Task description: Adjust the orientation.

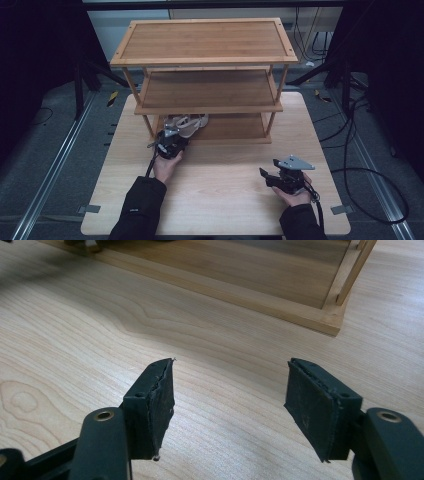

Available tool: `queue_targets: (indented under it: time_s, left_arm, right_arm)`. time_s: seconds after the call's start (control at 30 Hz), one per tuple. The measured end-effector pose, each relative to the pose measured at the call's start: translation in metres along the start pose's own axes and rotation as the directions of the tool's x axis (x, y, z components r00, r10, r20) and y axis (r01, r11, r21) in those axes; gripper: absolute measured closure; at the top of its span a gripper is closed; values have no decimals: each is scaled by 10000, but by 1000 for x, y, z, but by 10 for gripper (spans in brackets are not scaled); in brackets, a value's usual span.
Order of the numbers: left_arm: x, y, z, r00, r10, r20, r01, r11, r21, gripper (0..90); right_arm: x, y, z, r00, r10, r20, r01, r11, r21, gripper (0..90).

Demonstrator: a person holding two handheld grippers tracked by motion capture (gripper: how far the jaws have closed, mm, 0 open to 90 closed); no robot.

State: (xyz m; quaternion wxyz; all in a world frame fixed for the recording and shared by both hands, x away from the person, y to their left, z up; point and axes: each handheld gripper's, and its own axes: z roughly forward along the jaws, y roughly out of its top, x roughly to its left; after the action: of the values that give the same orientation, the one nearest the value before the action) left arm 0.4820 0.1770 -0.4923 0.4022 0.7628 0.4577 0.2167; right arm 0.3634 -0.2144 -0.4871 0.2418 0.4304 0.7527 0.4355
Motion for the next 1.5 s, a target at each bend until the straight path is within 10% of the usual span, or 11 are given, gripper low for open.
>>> queue_targets:
  time_s: [0.7, 1.07, 1.5]
  left_arm:
    - [-1, 4, 1, 9999, -120, -104, 120, 9999, 19, 720]
    - [10, -23, -73, 9984, -39, 565, 53, 9997, -242, 476]
    - [38, -63, -124, 9994, -348, 72, 348, 9994, -42, 333]
  right_arm:
    - [2, 0, 1, 10000, -13, -63, 13, 10000, 40, 360]
    - [0, -1, 0, 9998, 54, 211, -53, 10000, -23, 301]
    - [-4, 0, -3, 9984, 278, 486, -274, 9996, -97, 227]
